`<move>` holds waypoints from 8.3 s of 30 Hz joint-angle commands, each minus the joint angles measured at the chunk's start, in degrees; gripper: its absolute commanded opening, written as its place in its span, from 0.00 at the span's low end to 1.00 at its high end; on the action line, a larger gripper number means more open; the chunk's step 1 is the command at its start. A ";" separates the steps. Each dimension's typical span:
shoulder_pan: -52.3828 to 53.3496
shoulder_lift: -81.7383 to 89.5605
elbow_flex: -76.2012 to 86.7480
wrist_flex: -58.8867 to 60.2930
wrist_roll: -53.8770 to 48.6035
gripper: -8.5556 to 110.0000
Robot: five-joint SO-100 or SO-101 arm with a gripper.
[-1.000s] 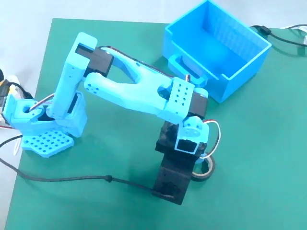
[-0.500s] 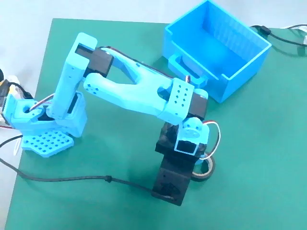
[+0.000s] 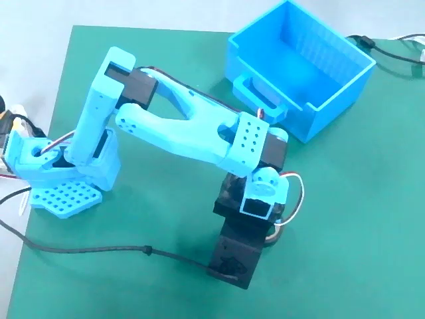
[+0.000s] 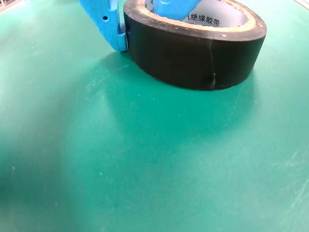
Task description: Put the tape in the box
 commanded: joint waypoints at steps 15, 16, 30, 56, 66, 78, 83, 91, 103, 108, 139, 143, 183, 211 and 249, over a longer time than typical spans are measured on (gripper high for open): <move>2.11 3.25 -2.72 1.32 -1.67 0.07; 2.29 4.13 -2.72 1.41 -1.76 0.07; 2.81 24.26 -3.52 4.92 -3.52 0.07; -27.86 20.13 -41.84 17.75 3.08 0.07; -39.20 8.53 -46.76 13.89 5.10 0.07; -44.65 1.14 -46.76 9.32 5.45 0.07; -45.79 -1.67 -46.76 9.76 5.62 0.07; -45.79 -2.37 -46.76 9.67 5.62 0.07; -45.35 -2.46 -46.76 9.76 5.36 0.07; -45.26 -2.20 -46.76 9.76 5.19 0.07; -43.77 -2.11 -46.76 9.84 5.62 0.23; -42.19 0.70 -46.76 9.84 5.27 0.23; -10.46 59.06 -31.11 36.47 1.93 0.23; -6.06 106.52 53.70 -1.41 -2.64 0.24; -3.96 117.51 82.18 -8.09 4.04 0.07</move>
